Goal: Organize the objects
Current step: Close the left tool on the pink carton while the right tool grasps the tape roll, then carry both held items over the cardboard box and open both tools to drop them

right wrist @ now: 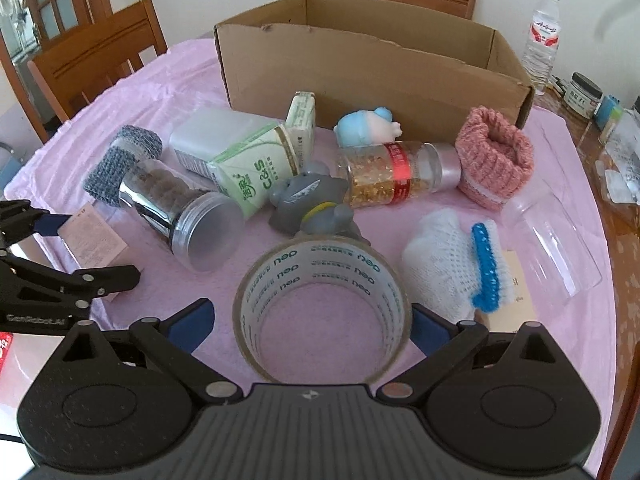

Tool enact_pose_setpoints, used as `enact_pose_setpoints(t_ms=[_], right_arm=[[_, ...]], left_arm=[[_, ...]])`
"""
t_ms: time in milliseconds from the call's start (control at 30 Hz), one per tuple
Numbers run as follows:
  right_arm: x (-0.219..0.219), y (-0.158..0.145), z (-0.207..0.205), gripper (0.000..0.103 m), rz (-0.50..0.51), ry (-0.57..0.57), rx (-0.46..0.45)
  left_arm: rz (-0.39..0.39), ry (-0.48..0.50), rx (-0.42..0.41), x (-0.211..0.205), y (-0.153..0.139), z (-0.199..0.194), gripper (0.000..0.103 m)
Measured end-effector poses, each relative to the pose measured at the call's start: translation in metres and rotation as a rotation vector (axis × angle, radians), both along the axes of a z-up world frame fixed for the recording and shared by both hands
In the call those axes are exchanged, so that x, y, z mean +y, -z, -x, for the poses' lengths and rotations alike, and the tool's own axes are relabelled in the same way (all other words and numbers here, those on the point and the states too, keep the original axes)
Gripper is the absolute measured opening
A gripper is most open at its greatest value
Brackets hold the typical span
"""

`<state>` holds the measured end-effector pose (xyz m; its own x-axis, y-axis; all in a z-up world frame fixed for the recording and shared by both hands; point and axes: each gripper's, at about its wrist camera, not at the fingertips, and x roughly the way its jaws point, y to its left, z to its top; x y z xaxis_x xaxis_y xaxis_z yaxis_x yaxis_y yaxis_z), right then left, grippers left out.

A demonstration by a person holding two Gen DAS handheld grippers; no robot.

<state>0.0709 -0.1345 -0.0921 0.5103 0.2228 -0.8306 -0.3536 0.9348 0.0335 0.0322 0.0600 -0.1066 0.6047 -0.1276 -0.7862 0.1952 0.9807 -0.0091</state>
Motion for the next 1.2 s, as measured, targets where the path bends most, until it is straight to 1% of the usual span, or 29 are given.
enact_pose_setpoints(t_ms=[100, 167, 300, 400, 500, 600, 667, 767, 900, 1000, 1200], right_arm=[[0.004, 0.0, -0.003, 0.096, 0.026, 0.009, 0.008], [0.006, 0.0, -0.006, 0.088, 0.064, 0.028, 0.019], [0.004, -0.002, -0.009, 0.088, 0.052, 0.079, 0.054], [0.006, -0.006, -0.008, 0.088, 0.059, 0.089, 0.068], [0.008, -0.018, -0.007, 0.088, 0.055, 0.083, 0.076], [0.009, -0.035, -0.008, 0.088, 0.056, 0.078, 0.065], [0.006, -0.048, -0.009, 0.088, 0.045, 0.077, 0.052], [0.002, -0.068, -0.015, 0.088, 0.022, 0.075, 0.039], [-0.004, -0.09, -0.031, 0.088, 0.018, 0.07, 0.01], [-0.007, -0.103, -0.05, 0.088, -0.004, 0.04, -0.013], [-0.01, -0.125, -0.091, 0.088, -0.009, -0.011, -0.079]], left_arm=[[0.001, 0.024, -0.002, 0.001, -0.005, 0.0, 0.081], [-0.001, 0.041, 0.0, 0.002, -0.008, -0.001, 0.081], [0.007, 0.078, 0.009, 0.006, -0.017, -0.003, 0.081], [0.006, 0.101, 0.019, 0.011, -0.028, -0.007, 0.081], [0.007, 0.134, 0.015, 0.016, -0.042, -0.013, 0.081], [-0.007, 0.162, 0.0, 0.018, -0.059, -0.024, 0.081], [-0.008, 0.163, -0.008, 0.018, -0.072, -0.034, 0.081], [0.013, 0.173, -0.024, 0.015, -0.09, -0.051, 0.081], [0.019, 0.175, -0.066, 0.005, -0.109, -0.079, 0.081], [0.012, 0.148, -0.106, -0.005, -0.123, -0.105, 0.081], [0.012, 0.111, -0.17, -0.022, -0.144, -0.165, 0.081]])
